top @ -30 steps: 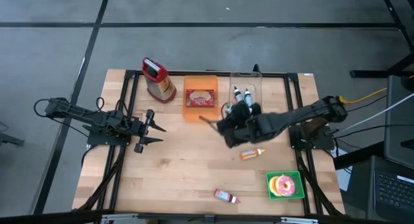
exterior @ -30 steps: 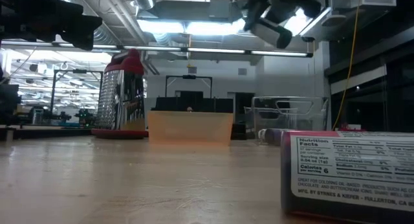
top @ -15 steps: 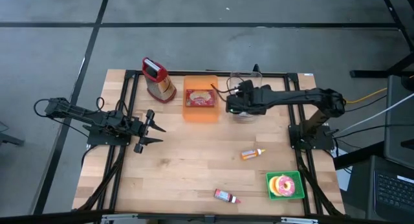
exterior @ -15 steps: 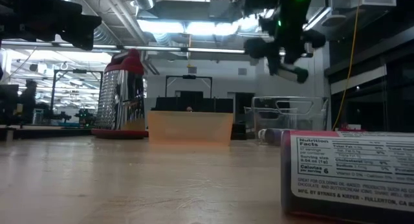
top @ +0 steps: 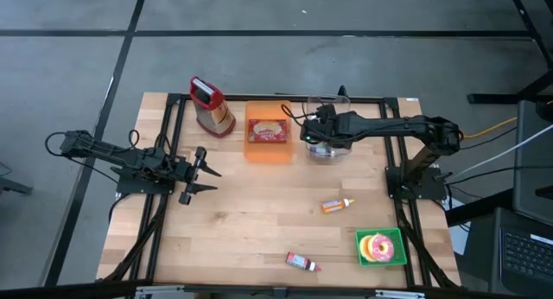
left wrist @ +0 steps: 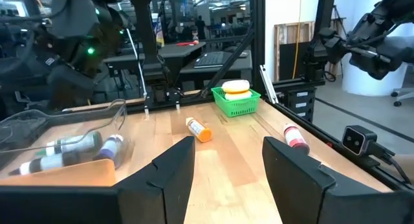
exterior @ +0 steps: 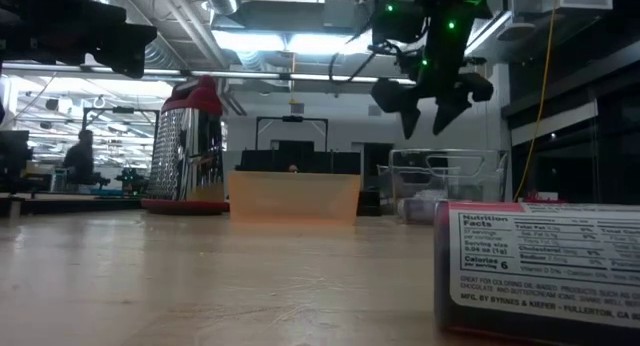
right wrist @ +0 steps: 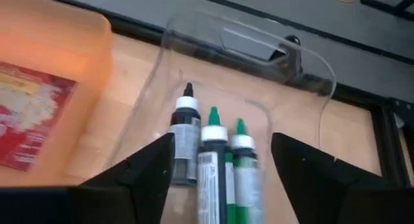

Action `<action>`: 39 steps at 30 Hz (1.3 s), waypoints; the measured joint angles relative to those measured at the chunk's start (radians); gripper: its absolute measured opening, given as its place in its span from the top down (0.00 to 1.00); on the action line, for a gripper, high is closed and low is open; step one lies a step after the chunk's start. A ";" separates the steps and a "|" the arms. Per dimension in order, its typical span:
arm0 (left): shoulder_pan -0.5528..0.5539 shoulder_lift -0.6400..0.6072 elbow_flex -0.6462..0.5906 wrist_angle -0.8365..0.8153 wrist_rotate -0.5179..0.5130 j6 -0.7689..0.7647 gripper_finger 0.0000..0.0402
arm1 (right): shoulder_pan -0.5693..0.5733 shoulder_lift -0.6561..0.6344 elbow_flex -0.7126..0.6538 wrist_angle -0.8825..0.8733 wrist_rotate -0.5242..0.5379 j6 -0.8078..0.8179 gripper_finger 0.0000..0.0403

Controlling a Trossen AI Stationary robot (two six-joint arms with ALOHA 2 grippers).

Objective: Pick & Place Food Item
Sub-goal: Put the orange food coloring into the transparent bin

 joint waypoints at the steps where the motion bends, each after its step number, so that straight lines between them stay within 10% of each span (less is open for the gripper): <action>1: 0.000 0.000 0.000 0.000 0.006 0.000 0.56 | 0.000 0.000 0.008 0.002 0.001 -0.003 0.34; 10: 0.000 0.000 0.000 -0.013 0.050 -0.009 0.56 | 0.095 0.000 0.115 0.009 -0.009 -0.142 0.35; 21: 0.000 0.000 0.000 -0.029 0.047 0.001 0.56 | 0.349 0.000 0.169 -0.029 -0.328 -0.281 0.41; 39: 0.000 0.005 0.000 -0.050 0.032 -0.007 0.56 | 0.661 0.030 0.080 -0.203 -0.561 -0.227 0.42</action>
